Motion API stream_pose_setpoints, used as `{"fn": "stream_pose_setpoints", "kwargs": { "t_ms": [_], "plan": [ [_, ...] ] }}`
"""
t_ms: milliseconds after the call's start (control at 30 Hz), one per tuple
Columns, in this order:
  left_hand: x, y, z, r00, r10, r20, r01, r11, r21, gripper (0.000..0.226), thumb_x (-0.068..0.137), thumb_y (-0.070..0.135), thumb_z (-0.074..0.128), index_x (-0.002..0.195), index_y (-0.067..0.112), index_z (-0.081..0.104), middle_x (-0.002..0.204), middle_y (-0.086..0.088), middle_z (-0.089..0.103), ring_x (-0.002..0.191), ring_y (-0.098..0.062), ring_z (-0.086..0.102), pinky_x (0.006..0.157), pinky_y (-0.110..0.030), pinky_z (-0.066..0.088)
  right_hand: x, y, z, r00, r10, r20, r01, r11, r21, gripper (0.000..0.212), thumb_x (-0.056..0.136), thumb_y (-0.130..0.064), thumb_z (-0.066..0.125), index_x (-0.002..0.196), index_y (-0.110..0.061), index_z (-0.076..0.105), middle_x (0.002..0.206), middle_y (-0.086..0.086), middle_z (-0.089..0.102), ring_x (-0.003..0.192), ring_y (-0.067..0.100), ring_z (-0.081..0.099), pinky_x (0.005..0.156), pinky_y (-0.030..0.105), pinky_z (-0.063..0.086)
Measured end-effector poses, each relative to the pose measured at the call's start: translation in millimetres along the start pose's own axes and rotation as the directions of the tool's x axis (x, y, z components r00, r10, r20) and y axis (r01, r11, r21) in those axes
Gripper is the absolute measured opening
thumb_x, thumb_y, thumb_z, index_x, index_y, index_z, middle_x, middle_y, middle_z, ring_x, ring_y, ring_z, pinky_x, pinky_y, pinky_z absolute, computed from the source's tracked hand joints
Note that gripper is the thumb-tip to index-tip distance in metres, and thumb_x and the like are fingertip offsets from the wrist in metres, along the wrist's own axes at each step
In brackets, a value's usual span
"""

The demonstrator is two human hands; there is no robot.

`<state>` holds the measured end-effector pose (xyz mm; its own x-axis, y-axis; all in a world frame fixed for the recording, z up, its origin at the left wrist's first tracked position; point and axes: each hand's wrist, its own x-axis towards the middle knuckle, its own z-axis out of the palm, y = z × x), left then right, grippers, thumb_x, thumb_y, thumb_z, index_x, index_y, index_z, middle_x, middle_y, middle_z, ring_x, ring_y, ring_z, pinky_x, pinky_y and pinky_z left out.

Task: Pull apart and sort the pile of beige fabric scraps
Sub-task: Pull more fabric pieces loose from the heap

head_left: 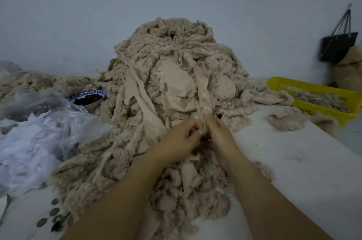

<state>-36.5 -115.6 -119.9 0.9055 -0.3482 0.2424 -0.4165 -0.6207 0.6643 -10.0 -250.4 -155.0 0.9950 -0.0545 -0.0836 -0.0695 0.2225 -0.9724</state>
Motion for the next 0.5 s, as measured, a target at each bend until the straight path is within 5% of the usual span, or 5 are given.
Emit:
{"fn": "stream_pose_setpoints", "kwargs": {
  "t_ms": [100,167,267,367,500],
  "plan": [
    [-23.6,7.0,-5.1,0.951,0.087,0.296,-0.094,0.996,0.008,0.017,0.104,0.027,0.05,0.089,0.033,0.056,0.088,0.019,0.059,0.077,0.008,0.053,0.07,-0.01,0.04,-1.9,-2.3,-1.7,0.992,-0.122,-0.024,0.111,0.955,-0.276,0.013,0.1,-0.042,0.052,0.108,-0.032,0.056,0.102,-0.013,0.059,0.088,0.007,0.058,0.071,0.025,0.047],
    [-30.9,4.0,-10.9,0.943,0.068,0.327,-0.045,0.996,-0.076,0.017,0.105,0.027,0.049,0.089,0.032,0.056,0.091,0.014,0.058,0.08,0.0,0.052,0.074,-0.015,0.042,-3.8,-4.0,-2.9,0.977,-0.203,-0.063,0.166,0.912,-0.375,0.019,0.103,-0.033,0.049,0.084,-0.034,0.05,0.078,-0.014,0.054,0.072,0.008,0.052,0.059,0.023,0.035],
    [-35.6,-1.3,-15.3,0.987,-0.071,0.145,0.117,0.931,-0.344,0.027,0.103,0.022,0.053,0.077,0.03,0.059,0.088,0.014,0.06,0.078,0.001,0.056,0.07,-0.012,0.043,-11.4,-9.2,3.5,0.93,-0.336,-0.148,0.275,0.906,-0.323,0.033,0.104,-0.034,0.045,0.071,-0.033,0.046,0.07,-0.013,0.048,0.067,0.004,0.048,0.055,0.015,0.033],
    [-31.6,-1.8,-13.4,0.963,-0.195,-0.188,0.121,0.931,-0.345,0.032,0.101,0.031,0.054,0.073,0.02,0.063,0.087,0.008,0.063,0.066,0.005,0.056,0.058,-0.007,0.041,-21.0,-15.6,10.7,0.863,-0.488,-0.134,0.421,0.839,-0.346,0.039,0.104,-0.04,0.045,0.067,-0.027,0.045,0.069,-0.006,0.047,0.058,-0.004,0.045,0.054,0.011,0.034],
    [-32.0,-5.8,-9.1,0.926,-0.277,-0.256,0.094,0.828,-0.553,0.042,0.082,0.076,0.055,0.088,0.036,0.067,0.088,0.014,0.071,0.074,0.004,0.066,0.06,-0.008,0.048,-32.3,-19.4,24.1,0.947,-0.235,0.219,0.244,0.97,-0.014,0.025,0.102,-0.036,0.053,0.092,-0.035,0.076,0.101,-0.003,0.076,0.097,0.009,0.071,0.081,0.025,0.057]
  ]
}}
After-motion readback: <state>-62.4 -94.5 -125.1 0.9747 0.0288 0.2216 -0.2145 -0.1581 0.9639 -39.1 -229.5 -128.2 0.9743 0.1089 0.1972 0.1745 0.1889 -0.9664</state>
